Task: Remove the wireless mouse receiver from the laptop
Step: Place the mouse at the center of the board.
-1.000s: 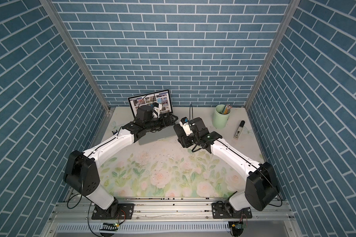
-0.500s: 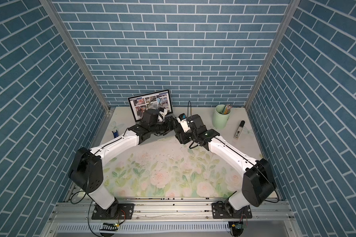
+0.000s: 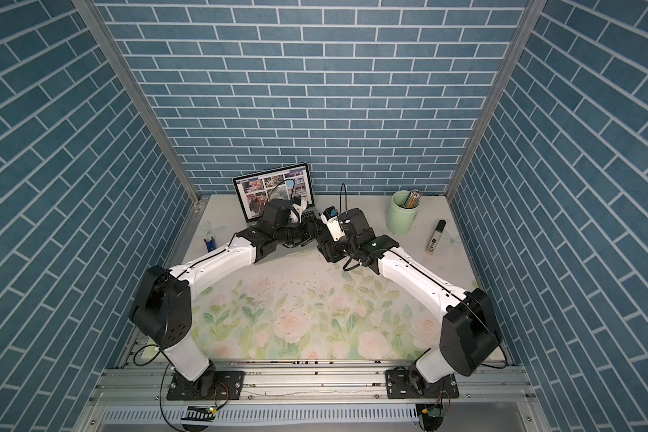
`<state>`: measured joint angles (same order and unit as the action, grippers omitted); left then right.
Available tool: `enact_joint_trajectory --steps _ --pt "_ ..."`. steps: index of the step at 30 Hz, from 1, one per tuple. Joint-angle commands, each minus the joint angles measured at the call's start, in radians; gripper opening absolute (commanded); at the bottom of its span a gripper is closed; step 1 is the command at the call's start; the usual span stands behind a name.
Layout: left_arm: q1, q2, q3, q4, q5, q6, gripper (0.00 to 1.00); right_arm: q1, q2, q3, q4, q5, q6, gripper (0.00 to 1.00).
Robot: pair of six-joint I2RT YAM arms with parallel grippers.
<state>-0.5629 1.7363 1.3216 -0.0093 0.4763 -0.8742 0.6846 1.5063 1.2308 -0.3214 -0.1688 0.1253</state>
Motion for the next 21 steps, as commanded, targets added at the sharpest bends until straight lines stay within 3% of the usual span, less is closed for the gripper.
enact_joint_trajectory --steps 1,13,21 --pt "-0.004 0.023 0.039 -0.024 -0.010 0.031 0.52 0.012 -0.008 0.029 0.024 -0.003 -0.013 0.56" --pt "-0.002 0.053 0.102 -0.092 -0.037 0.087 0.45 0.018 -0.032 -0.006 0.010 0.004 -0.015 0.56" --pt "-0.002 0.045 0.096 -0.105 -0.037 0.093 0.24 0.018 -0.028 -0.007 0.015 0.008 -0.018 0.56"
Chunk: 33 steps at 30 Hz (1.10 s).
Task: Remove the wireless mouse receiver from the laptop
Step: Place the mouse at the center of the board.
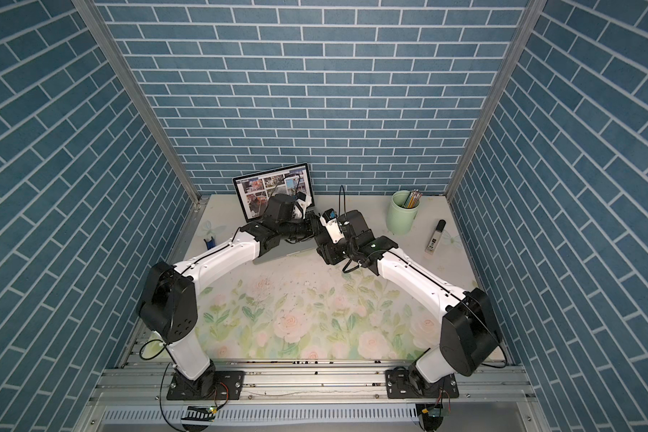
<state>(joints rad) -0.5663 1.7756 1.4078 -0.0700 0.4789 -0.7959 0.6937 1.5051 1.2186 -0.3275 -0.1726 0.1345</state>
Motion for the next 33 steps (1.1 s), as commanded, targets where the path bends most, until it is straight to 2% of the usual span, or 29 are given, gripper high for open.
enact_joint_trajectory --steps 1,4,6,10,13,14,16,20,23,27,33 --pt "0.001 0.004 0.010 -0.049 -0.042 0.018 0.22 0.009 -0.025 0.006 0.022 0.011 -0.027 0.56" --pt "0.001 -0.002 0.008 -0.056 -0.046 0.024 0.19 0.010 -0.023 0.006 0.022 0.010 -0.027 0.57" --pt "0.002 -0.004 0.008 -0.059 -0.046 0.024 0.18 0.009 -0.026 0.005 0.022 0.013 -0.027 0.61" --pt "0.001 -0.005 0.009 -0.067 -0.043 0.019 0.16 0.009 -0.032 0.003 0.018 0.044 -0.024 0.84" --pt "0.002 0.008 0.040 -0.124 -0.044 0.001 0.12 0.015 -0.054 0.000 0.001 0.090 -0.026 0.91" --pt "0.003 0.020 0.070 -0.173 -0.048 -0.001 0.08 0.026 -0.068 -0.002 -0.009 0.131 -0.032 0.95" --pt "0.006 0.062 0.160 -0.314 -0.066 0.003 0.00 0.063 -0.089 0.007 -0.042 0.203 -0.049 0.96" --pt "0.016 0.153 0.347 -0.554 -0.049 0.024 0.00 0.228 -0.094 0.030 -0.108 0.425 -0.062 0.96" --pt "0.015 0.189 0.424 -0.654 -0.006 0.017 0.00 0.369 -0.048 0.038 -0.131 0.643 -0.052 0.96" --pt "0.017 0.176 0.439 -0.706 0.023 -0.012 0.00 0.458 0.038 0.052 -0.126 0.897 -0.026 0.95" --pt "0.036 0.081 0.319 -0.644 0.060 -0.067 0.00 0.466 0.094 0.045 -0.060 1.017 -0.047 0.94"
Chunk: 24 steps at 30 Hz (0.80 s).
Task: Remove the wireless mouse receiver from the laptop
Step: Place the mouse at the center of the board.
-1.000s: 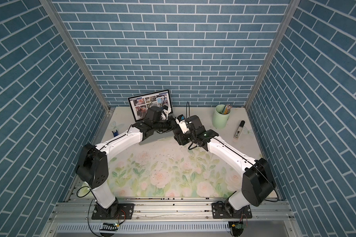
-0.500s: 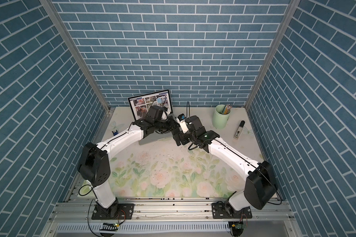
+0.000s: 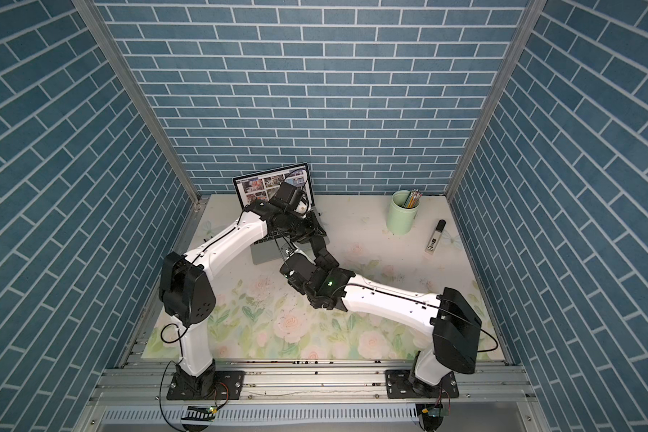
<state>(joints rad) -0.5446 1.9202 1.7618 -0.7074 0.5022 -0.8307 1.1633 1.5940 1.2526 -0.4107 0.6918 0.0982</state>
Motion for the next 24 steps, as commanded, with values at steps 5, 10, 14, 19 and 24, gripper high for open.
enact_joint_trajectory --steps 5,10,14,19,24 --pt "0.014 -0.098 -0.041 0.006 0.050 -0.053 0.00 -0.008 0.039 -0.009 0.083 0.163 -0.042 0.94" --pt "0.014 -0.120 -0.077 0.027 0.074 -0.076 0.00 -0.010 0.043 -0.051 0.175 0.130 -0.080 0.92" --pt "0.012 -0.132 -0.095 0.034 0.085 -0.085 0.00 -0.010 0.029 -0.081 0.250 0.128 -0.122 0.88" --pt "0.012 -0.144 -0.116 0.038 0.093 -0.087 0.00 -0.011 -0.002 -0.108 0.341 0.138 -0.208 0.80" --pt "0.011 -0.149 -0.130 0.051 0.110 -0.097 0.00 -0.028 0.006 -0.104 0.350 0.129 -0.235 0.71"
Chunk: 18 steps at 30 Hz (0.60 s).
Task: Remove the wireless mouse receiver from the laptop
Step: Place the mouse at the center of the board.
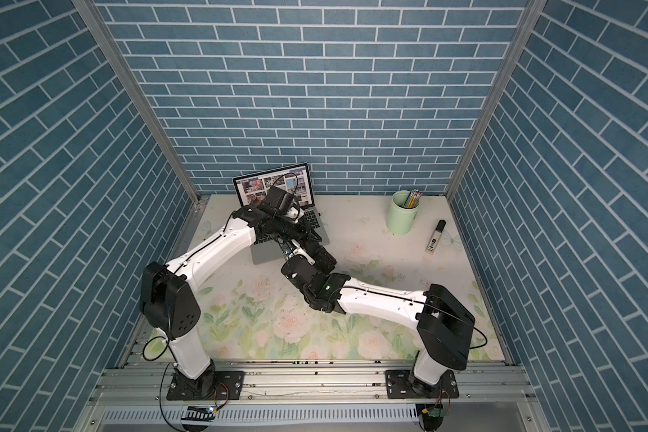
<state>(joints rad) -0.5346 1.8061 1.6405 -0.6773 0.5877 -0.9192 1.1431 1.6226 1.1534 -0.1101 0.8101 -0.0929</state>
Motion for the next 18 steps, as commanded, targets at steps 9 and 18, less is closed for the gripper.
enact_joint_trajectory --steps 9,18 --pt "-0.009 -0.042 -0.029 0.036 0.041 -0.021 0.00 -0.026 -0.021 -0.003 0.079 0.004 -0.065 0.60" --pt "-0.016 -0.045 -0.046 0.034 0.044 -0.021 0.00 -0.037 -0.020 -0.001 0.116 -0.006 -0.099 0.33"
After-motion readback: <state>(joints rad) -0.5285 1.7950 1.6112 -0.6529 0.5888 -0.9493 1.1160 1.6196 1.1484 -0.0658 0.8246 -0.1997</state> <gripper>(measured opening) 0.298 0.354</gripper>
